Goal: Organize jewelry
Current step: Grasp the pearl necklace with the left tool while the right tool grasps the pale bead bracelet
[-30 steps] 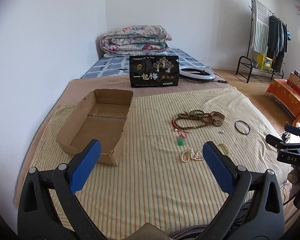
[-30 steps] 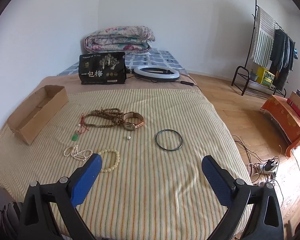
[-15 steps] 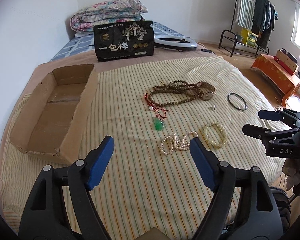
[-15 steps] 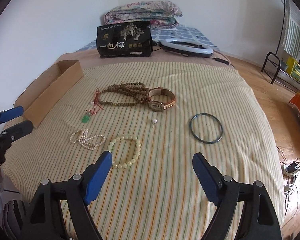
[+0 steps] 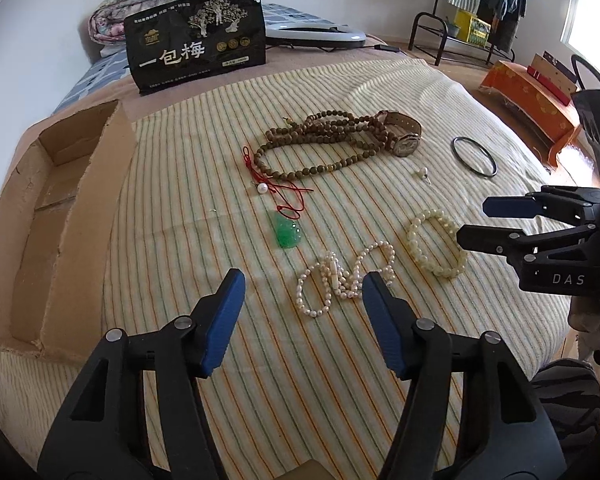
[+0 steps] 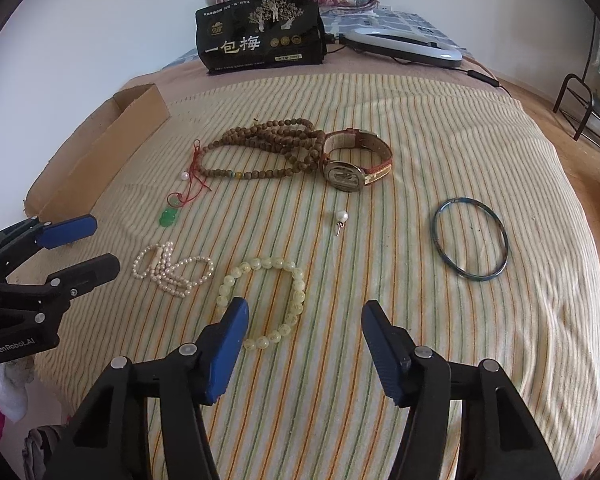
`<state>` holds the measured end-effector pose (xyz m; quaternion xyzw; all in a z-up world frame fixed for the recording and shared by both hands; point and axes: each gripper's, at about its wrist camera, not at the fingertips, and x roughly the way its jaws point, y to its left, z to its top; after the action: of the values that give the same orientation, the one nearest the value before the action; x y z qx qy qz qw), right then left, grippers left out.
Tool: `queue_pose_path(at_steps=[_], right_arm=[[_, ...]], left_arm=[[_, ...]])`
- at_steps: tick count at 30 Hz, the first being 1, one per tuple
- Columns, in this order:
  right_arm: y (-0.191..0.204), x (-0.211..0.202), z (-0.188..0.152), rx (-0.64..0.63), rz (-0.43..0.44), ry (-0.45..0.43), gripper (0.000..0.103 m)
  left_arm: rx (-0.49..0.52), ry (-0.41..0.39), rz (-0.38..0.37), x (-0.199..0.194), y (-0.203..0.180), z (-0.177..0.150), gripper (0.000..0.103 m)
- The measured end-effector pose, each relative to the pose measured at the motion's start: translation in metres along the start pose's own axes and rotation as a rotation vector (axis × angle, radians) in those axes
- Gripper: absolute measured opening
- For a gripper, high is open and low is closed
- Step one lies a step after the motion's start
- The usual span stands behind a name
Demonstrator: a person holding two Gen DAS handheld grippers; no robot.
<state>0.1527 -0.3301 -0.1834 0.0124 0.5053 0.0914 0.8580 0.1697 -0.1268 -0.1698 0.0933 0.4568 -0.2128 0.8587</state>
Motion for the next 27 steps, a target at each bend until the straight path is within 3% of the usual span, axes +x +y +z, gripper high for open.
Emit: queue_pose_path(at_steps=[15, 21, 27], right_arm=[[0.004, 0.025, 0.004, -0.025, -0.026, 0.046, 0.050], [0.007, 0.027, 0.006, -0.043, -0.047, 0.047, 0.047], [0.011, 0.028, 0.006, -0.052, -0.046, 0.045, 0.039]], left_arm=[[-0.006, 0.040, 0.023, 0.043, -0.008, 0.001, 0.058], [-0.016, 0.033, -0.008, 0.042, -0.011, -0.002, 0.039], [0.002, 0.035, -0.053, 0.042, -0.020, -0.001, 0.009]])
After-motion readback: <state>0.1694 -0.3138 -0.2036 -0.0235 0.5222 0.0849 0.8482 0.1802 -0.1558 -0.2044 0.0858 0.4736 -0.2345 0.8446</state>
